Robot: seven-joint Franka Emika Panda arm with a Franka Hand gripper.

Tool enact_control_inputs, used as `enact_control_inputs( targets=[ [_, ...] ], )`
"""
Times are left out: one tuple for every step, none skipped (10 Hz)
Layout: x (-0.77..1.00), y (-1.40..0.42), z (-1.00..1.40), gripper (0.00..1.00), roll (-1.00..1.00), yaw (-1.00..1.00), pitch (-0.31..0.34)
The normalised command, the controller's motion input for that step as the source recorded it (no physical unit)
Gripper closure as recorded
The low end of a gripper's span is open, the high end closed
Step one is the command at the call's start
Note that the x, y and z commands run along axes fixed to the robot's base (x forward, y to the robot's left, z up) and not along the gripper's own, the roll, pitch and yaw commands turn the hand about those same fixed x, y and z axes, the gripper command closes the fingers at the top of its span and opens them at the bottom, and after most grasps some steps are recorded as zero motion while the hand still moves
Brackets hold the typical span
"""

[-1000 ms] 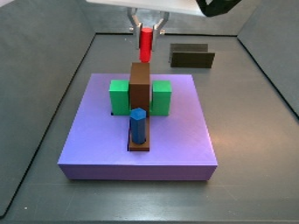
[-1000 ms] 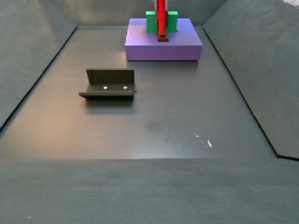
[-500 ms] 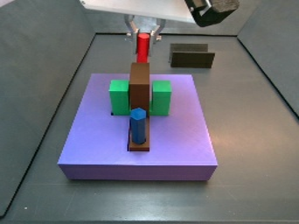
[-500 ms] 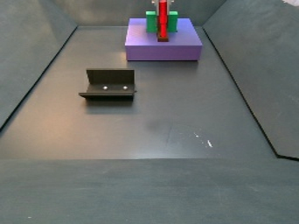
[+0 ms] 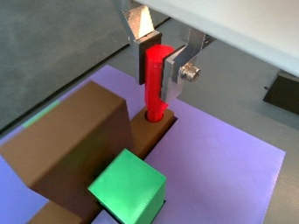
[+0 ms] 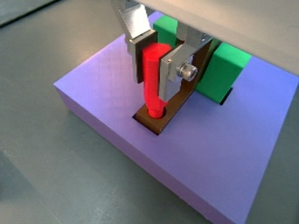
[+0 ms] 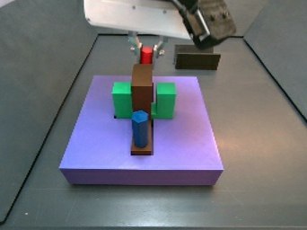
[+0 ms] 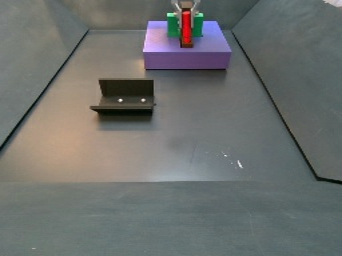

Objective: Pick up the red object. Move up. Move to above the board. Insert the red object.
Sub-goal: Insert the red object.

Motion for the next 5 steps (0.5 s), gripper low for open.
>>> enact_control_inputs(
  targets=[
    [0.05, 0.00, -0.39, 1.00, 0.21, 0.00, 0.000],
    [0.05, 0.00, -0.37, 1.00, 0.18, 0.00, 0.003],
    [0.00, 0.00, -0.37, 1.00, 0.11, 0.00, 0.000],
    [0.00, 0.00, -0.23, 1.00, 0.06, 0.00, 0.000],
    [0.00, 0.00, 0.00, 1.00, 0.00, 0.00, 0.000]
  ],
)
